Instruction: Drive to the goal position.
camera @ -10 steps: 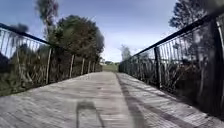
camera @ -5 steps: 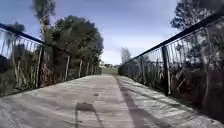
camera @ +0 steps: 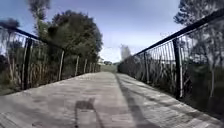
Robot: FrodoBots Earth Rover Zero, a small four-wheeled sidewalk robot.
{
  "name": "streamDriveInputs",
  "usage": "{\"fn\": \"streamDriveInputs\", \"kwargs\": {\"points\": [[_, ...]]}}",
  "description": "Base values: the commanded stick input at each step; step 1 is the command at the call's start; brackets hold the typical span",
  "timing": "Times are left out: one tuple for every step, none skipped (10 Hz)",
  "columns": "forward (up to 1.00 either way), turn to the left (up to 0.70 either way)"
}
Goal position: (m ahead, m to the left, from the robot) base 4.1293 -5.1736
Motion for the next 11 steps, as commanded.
{"fn": "streamDriveInputs", "kwargs": {"points": [[1.0, 0.0], [1.0, 0.0], [1.0, 0.0], [1.0, 0.0], [1.0, 0.0], [1.0, 0.0], [1.0, 0.0], [1.0, 0.0], [1.0, 0.0], [1.0, 0.0], [1.0, 0.0]]}}
